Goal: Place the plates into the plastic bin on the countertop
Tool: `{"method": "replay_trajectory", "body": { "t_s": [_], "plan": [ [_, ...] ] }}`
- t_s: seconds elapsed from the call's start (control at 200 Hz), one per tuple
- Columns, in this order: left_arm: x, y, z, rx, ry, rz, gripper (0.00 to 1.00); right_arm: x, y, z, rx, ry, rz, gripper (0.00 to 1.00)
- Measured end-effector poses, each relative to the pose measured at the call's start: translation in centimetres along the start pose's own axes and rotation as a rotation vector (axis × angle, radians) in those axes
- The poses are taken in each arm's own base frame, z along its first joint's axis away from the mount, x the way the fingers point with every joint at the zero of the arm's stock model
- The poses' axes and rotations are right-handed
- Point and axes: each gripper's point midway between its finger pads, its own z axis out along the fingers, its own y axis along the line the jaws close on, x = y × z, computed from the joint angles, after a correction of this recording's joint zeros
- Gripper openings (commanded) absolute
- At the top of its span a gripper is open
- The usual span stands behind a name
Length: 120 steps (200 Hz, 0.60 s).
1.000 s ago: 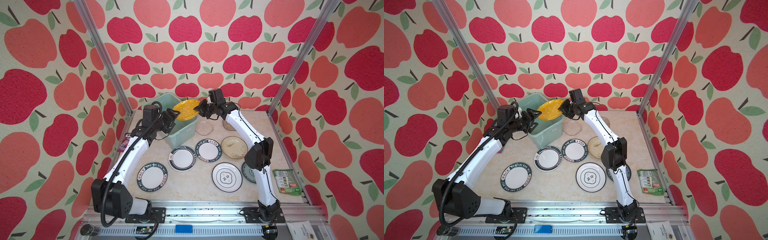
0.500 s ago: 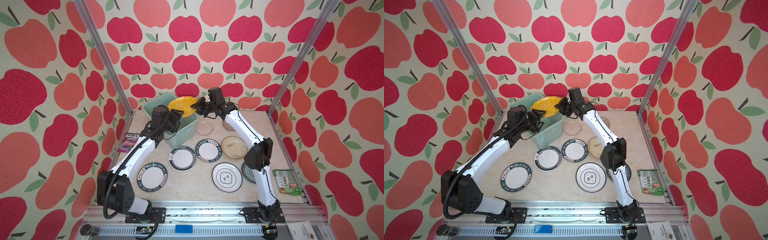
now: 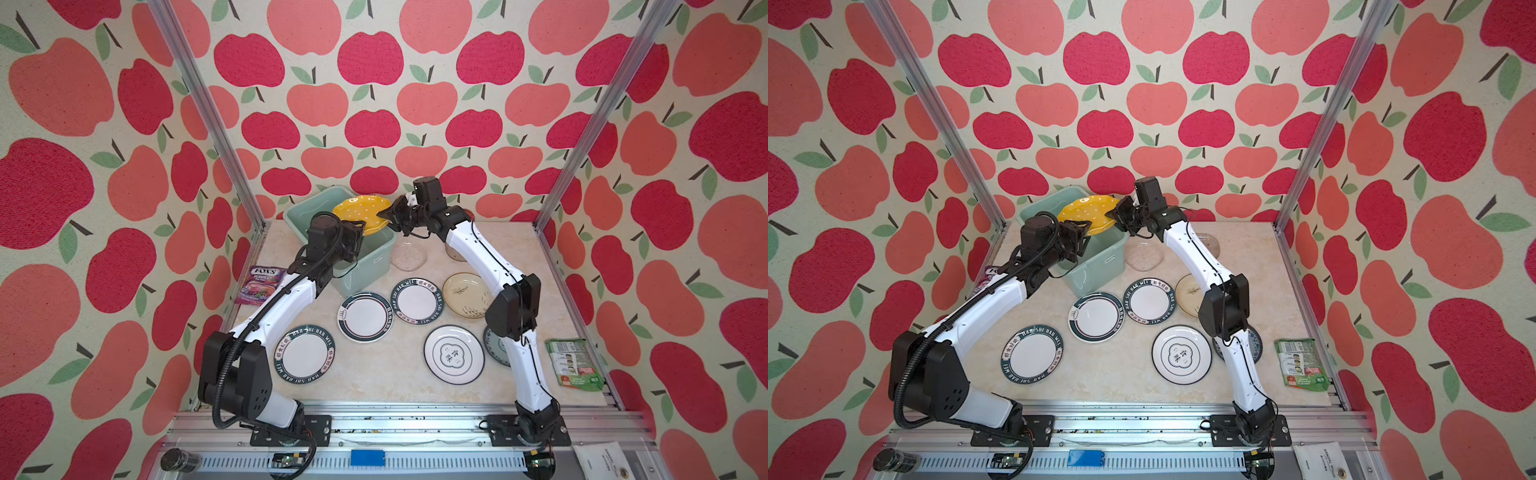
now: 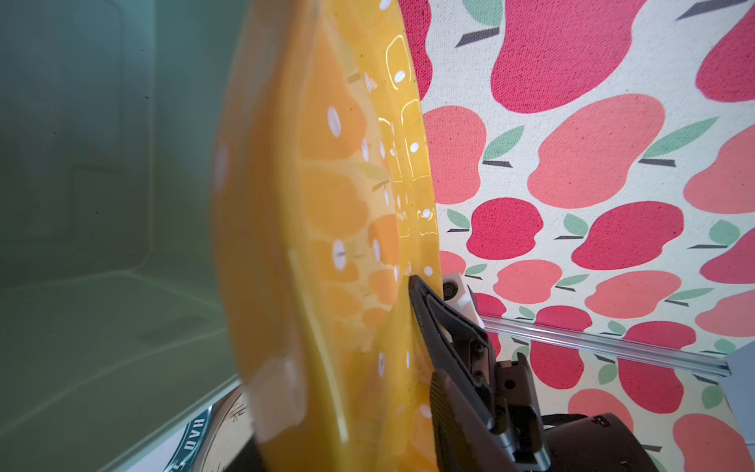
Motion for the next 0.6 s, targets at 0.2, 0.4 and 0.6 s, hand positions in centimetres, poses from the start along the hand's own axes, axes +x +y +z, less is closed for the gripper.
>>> {"method": "replay_trajectory", "body": {
  "t_s": [0.2, 0.4, 0.6],
  "plan": [
    [-0.4, -0.2, 0.3, 0.014, -0.021, -0.053, 0.30, 0.0, 0.5, 0.1, -0.021, 0.005, -0.003, 0.00],
    [-0.8, -0.6, 0.3, 0.034, -0.035, -0.082, 0.16, -0.1, 1.1, 0.1, -0.046, 0.002, -0.015, 0.00],
    [-1.2, -0.6, 0.4, 0.038, -0.051, -0.108, 0.00, -0.1, 1.1, 0.5, -0.058, 0.009, -0.020, 0.11]
  ]
}}
